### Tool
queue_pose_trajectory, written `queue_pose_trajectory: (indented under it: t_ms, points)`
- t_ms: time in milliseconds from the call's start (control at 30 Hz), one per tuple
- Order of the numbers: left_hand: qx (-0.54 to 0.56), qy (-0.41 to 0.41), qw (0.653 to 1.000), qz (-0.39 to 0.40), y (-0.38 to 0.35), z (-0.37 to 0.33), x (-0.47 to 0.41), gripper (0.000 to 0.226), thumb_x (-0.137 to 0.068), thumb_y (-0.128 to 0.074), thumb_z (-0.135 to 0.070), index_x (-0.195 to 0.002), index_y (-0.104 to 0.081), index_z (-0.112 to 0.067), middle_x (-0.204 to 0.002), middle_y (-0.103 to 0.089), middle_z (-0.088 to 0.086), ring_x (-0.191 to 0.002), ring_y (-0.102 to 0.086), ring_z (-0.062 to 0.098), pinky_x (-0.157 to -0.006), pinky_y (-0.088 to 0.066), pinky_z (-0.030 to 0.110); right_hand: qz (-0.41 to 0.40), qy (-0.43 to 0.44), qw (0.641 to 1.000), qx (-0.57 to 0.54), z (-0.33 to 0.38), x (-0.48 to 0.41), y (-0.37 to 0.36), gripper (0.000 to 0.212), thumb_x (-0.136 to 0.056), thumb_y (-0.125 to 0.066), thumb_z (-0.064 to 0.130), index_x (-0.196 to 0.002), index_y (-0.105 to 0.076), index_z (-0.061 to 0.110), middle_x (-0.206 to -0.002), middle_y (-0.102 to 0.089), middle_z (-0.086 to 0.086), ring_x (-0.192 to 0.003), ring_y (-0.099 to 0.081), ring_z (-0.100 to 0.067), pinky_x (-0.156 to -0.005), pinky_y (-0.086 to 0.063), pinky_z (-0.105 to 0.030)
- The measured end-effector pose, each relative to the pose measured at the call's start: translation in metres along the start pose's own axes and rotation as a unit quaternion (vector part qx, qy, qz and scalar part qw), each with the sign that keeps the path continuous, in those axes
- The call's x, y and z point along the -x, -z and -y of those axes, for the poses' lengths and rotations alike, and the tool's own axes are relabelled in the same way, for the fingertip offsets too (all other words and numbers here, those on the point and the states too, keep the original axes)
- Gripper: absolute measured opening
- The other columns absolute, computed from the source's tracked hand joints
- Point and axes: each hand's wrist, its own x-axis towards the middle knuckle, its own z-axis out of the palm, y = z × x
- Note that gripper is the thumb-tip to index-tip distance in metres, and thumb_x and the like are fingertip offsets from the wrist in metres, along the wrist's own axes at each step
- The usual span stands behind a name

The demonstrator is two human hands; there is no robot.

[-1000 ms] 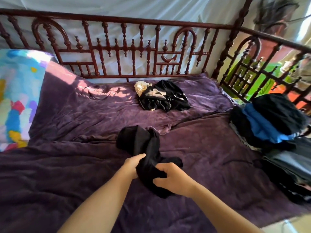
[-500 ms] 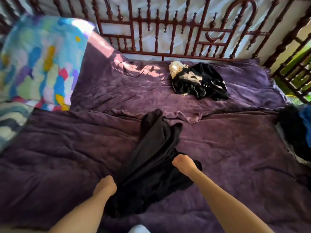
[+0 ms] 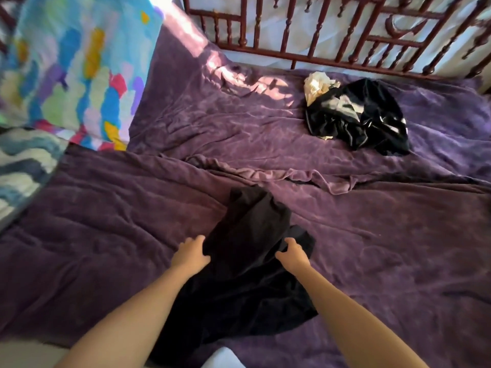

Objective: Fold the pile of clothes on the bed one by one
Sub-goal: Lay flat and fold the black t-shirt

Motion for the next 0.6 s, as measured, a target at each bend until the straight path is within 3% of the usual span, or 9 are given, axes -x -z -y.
queue_pose_trajectory:
  t_ms: [67,167,300,433,533,600]
  points:
    - [0.023,-0.047,0.999,-0.001,0.003,-0.028,-0.018,0.054,-0.089,-0.057,-0.033,-0.137,-0.038,-0.019,-0.133,-0.044,0.009,-0.123,-0.043,0.027,-0.098,-0.042,0.038,-0.011,-0.014,0.999,-0.047,0.003,-0.015,0.003,0.063,-0.092,-0.054,0.022,-0.145,-0.023,0.013,-0.137,-0.044,-0.012,-0.11,-0.054,-0.028,-0.079,-0.043,-0.03]
    - [0.045,-0.091,0.995,-0.001,0.001,-0.064,-0.044,0.053,-0.09,-0.056,-0.036,-0.137,-0.038,-0.02,-0.134,-0.044,0.006,-0.123,-0.043,0.023,-0.095,-0.042,0.036,-0.013,-0.046,0.98,-0.193,0.003,-0.04,0.01,0.063,-0.093,-0.052,0.014,-0.147,-0.02,0.014,-0.137,-0.046,-0.009,-0.099,-0.054,-0.022,-0.082,-0.044,-0.03]
    - [0.066,-0.083,0.994,-0.007,-0.01,-0.103,-0.077,0.061,-0.09,-0.056,-0.042,-0.141,-0.033,-0.017,-0.134,-0.045,0.006,-0.123,-0.045,0.024,-0.093,-0.042,0.035,-0.003,-0.055,0.936,-0.347,0.003,-0.066,0.015,0.061,-0.092,-0.039,-0.007,-0.146,-0.028,0.016,-0.134,-0.049,-0.008,-0.104,-0.051,-0.018,-0.086,-0.044,-0.028]
    - [0.124,-0.011,0.992,0.015,-0.021,-0.128,-0.1,0.047,-0.09,-0.057,-0.036,-0.131,-0.046,-0.015,-0.125,-0.057,0.007,-0.115,-0.054,0.025,-0.088,-0.044,0.033,0.038,-0.039,0.931,-0.361,0.005,-0.076,0.017,0.058,-0.091,-0.035,-0.011,-0.141,-0.037,0.018,-0.135,-0.048,-0.002,-0.108,-0.049,-0.013,-0.069,-0.044,-0.013]
    - [0.154,-0.017,0.987,-0.038,-0.013,-0.13,-0.107,0.023,-0.09,-0.059,-0.025,-0.108,-0.063,-0.012,-0.109,-0.066,0.008,-0.103,-0.06,0.026,-0.082,-0.045,0.031,0.049,-0.002,0.931,-0.362,0.008,-0.08,0.018,0.048,-0.093,-0.035,-0.012,-0.134,-0.044,0.011,-0.123,-0.055,-0.002,-0.097,-0.055,-0.008,-0.063,-0.043,-0.003]
    - [0.213,-0.027,0.971,-0.101,0.008,-0.109,-0.105,0.017,-0.086,-0.065,-0.018,-0.097,-0.067,-0.006,-0.098,-0.069,0.011,-0.096,-0.062,0.029,-0.077,-0.042,0.03,0.028,0.013,0.931,-0.363,0.012,-0.083,0.018,0.042,-0.094,-0.036,-0.01,-0.129,-0.047,0.009,-0.111,-0.062,0.0,-0.09,-0.056,-0.006,-0.064,-0.043,-0.004]
